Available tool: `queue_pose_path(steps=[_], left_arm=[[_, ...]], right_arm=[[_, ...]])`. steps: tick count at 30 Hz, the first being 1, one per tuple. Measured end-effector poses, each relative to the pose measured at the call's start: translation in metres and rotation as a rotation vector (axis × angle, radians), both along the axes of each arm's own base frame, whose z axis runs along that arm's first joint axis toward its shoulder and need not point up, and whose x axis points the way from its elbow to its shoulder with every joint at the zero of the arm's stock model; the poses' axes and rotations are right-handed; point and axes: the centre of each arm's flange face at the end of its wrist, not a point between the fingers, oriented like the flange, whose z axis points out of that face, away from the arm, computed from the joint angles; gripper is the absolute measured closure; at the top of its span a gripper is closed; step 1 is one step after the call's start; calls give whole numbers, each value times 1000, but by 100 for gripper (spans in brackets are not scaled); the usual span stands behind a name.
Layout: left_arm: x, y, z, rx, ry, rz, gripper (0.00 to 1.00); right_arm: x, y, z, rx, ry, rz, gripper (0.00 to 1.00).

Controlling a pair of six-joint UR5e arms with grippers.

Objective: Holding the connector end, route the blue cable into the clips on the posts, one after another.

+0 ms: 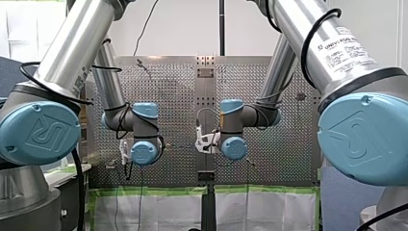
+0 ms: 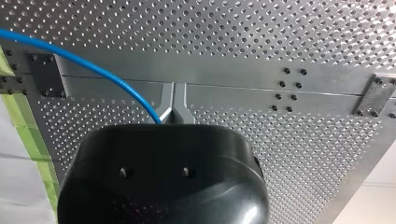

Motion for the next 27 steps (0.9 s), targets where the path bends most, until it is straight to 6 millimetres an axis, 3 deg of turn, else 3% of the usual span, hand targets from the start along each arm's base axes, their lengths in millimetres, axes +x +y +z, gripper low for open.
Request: queue_pose_path(steps=[4, 14, 27], left_arm=[[0, 0, 0, 0, 0, 0, 100], [0, 0, 0, 0, 0, 0, 100], [-2, -1, 7, 38, 8, -17, 100]], right_arm=[[-2, -1, -10, 19, 27, -15, 100], [-11, 6, -62, 100, 115, -23, 100], [-13, 7, -68, 109, 123, -23, 100]])
